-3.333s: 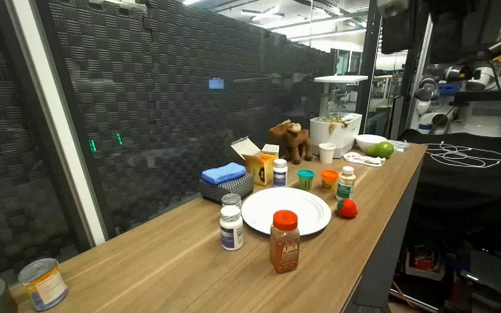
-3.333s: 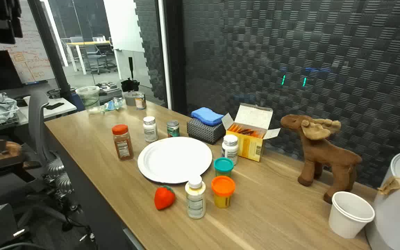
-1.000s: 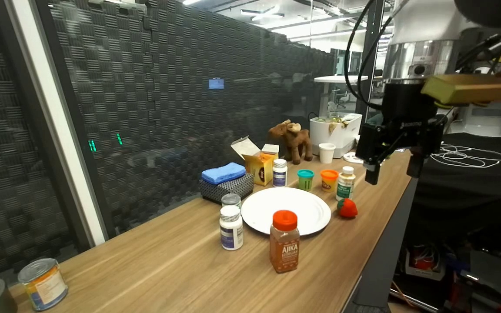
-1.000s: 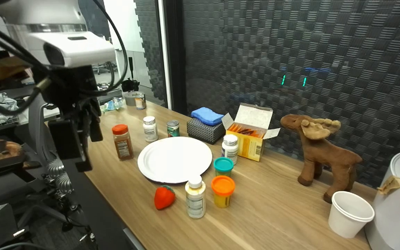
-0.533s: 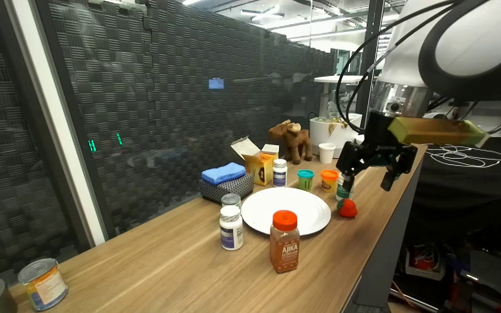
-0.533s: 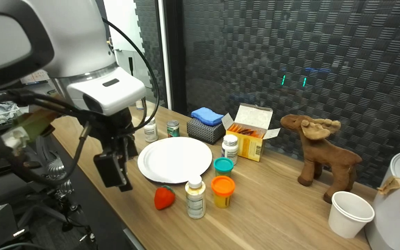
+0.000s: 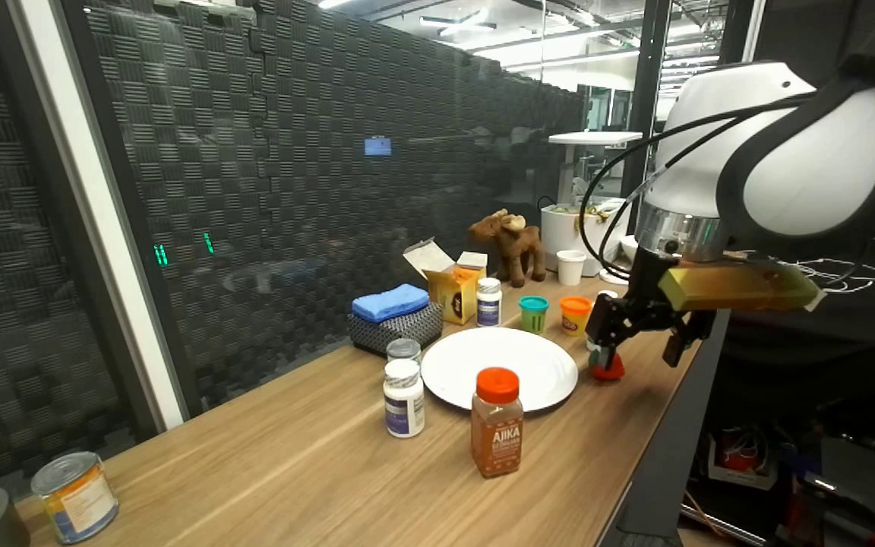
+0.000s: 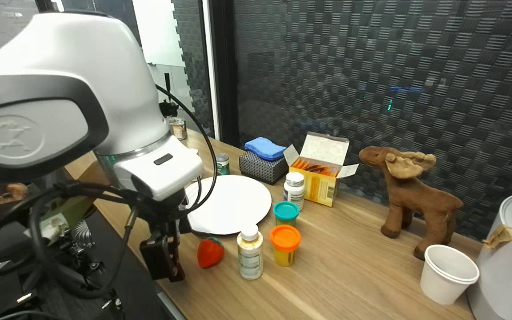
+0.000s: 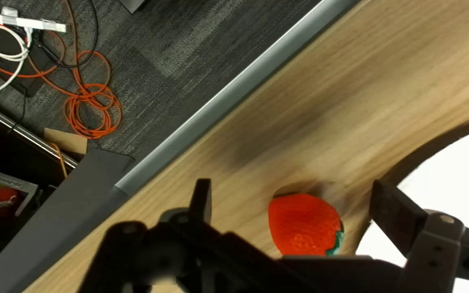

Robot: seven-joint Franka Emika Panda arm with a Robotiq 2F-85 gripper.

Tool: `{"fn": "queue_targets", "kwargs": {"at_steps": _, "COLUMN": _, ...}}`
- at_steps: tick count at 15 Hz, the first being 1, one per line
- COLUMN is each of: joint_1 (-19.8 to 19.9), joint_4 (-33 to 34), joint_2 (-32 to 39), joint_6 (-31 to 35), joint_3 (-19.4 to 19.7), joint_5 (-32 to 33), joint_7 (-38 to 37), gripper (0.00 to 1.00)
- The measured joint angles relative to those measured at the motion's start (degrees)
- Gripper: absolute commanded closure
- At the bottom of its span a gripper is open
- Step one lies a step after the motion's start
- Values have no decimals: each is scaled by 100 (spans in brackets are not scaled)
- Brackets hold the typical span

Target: Put the plush toy and all the containers on the white plate

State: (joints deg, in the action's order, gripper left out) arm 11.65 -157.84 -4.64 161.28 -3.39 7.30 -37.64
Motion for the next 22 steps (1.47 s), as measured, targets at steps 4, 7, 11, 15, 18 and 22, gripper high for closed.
{"fn": "queue_targets", "kwargs": {"at_steps": 4, "joint_1": -5, "joint_4": 94, "joint_2": 361, "joint_6": 362, "joint_3": 166, "joint_5": 578, "joint_7": -543, "gripper": 0}}
{"fn": "queue_targets", "kwargs": {"at_steps": 7, "joint_1": -78, "joint_4": 245, "joint_2": 577, "joint_6": 551, "joint_3": 390, "joint_5": 1035, "joint_7": -968, "gripper": 0}}
{"fn": "queue_targets", "kwargs": {"at_steps": 11, "joint_1": -90, "joint_4": 446, "joint_2": 849, "joint_6": 685, "joint_3": 415, "joint_5": 1243, "joint_7": -1361, "gripper": 14}}
{"fn": "queue_targets", "kwargs": {"at_steps": 15, "joint_1": -125, "joint_4": 492, "joint_2": 1046, "joint_6": 726, "joint_3": 334, "joint_5": 1196, "joint_7": -1456, "gripper": 47}}
{"fn": "queue_targets", "kwargs": {"at_steps": 18, "joint_1": -126, "joint_4": 490, "joint_2": 1014, "joint_6": 730, "joint_3": 388, "joint_5": 1269, "joint_7": -1554, "gripper": 70}}
{"fn": "queue_targets", "kwargs": {"at_steps": 22, "joint_1": -126, "joint_4": 494, "joint_2": 904, "joint_6": 776, "joint_3": 574, "joint_5": 1860, "joint_7": -2007, "gripper": 77}}
